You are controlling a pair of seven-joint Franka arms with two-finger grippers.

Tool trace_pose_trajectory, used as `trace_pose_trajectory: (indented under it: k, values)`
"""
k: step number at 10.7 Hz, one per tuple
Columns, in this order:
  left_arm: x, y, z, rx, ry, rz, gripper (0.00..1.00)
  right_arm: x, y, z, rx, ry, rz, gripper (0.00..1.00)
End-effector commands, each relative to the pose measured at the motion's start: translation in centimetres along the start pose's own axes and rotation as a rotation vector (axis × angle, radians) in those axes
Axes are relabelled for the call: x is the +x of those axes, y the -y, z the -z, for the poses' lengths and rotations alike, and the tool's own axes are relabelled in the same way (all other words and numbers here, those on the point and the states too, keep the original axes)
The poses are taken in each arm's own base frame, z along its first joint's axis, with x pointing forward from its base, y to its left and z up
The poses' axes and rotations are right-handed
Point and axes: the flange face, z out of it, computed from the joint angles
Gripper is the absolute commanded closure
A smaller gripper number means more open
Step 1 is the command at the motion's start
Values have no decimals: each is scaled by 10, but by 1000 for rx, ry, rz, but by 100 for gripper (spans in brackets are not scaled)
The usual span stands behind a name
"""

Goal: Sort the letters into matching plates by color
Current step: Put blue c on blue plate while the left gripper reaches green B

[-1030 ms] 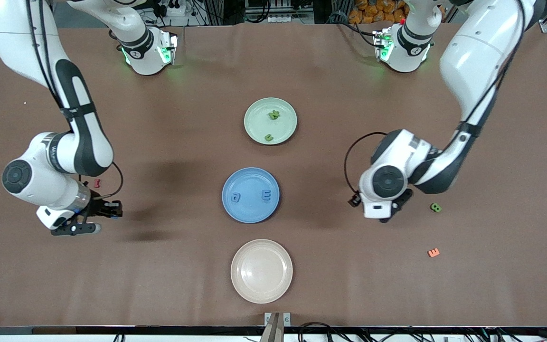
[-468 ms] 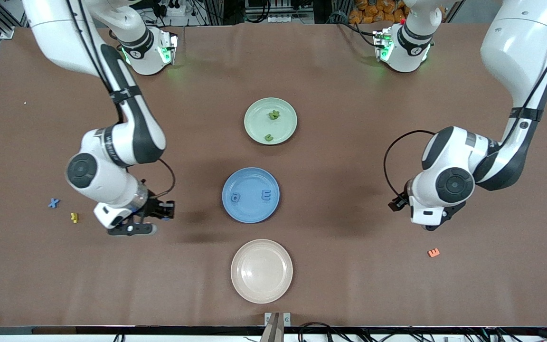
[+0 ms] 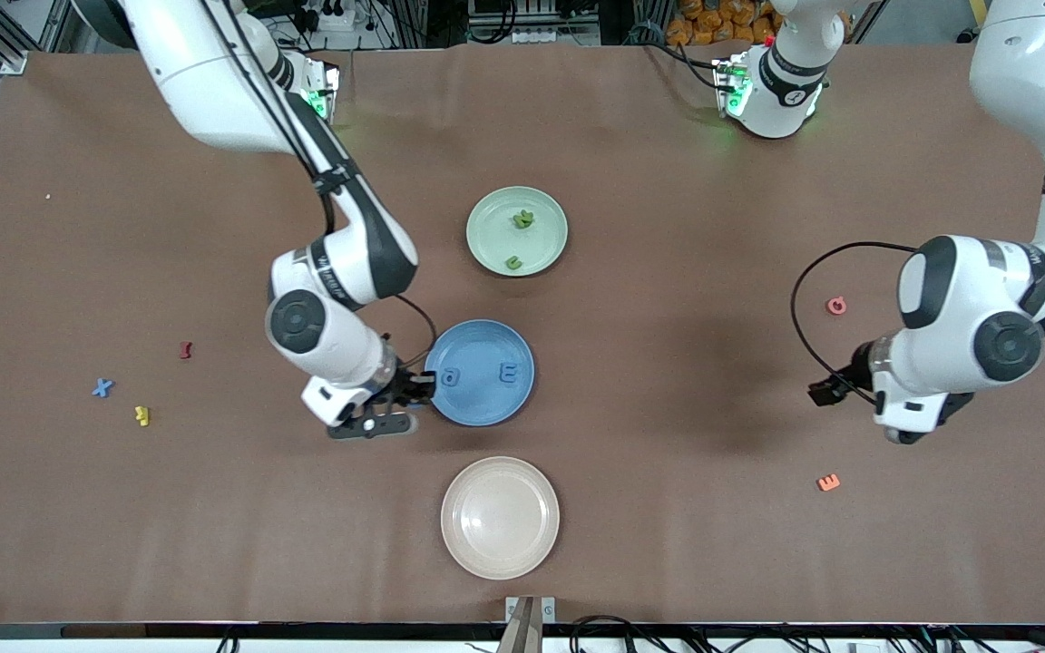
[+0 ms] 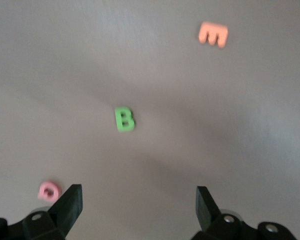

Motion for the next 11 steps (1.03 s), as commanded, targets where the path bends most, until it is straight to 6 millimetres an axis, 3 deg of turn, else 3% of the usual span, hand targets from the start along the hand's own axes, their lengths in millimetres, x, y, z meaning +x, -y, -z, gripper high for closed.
trace_pose_trajectory:
  k: [1, 3, 4, 5, 6, 9, 11]
  values:
    - [5, 35, -22, -88, -128, 28, 0, -13, 47, -29, -12, 14, 14, 78]
    - [15, 49, -35, -73, -143, 53, 0, -25, 64, -46, -26, 33, 22, 77]
    - [20, 56, -52, -54, -123, 80, 0, -28, 68, -48, -43, 30, 34, 68]
    - [16, 51, -70, -37, -101, 100, 0, -28, 68, -48, -49, 28, 40, 17]
    - [17, 47, -77, -19, -106, 147, 0, -26, 65, -47, -61, 23, 58, 0]
    - [13, 36, -107, 19, -89, 239, 0, -22, 59, -40, -73, 15, 103, 0]
    - [20, 33, -118, 21, -88, 232, 0, -12, 36, -22, -80, 6, 138, 0]
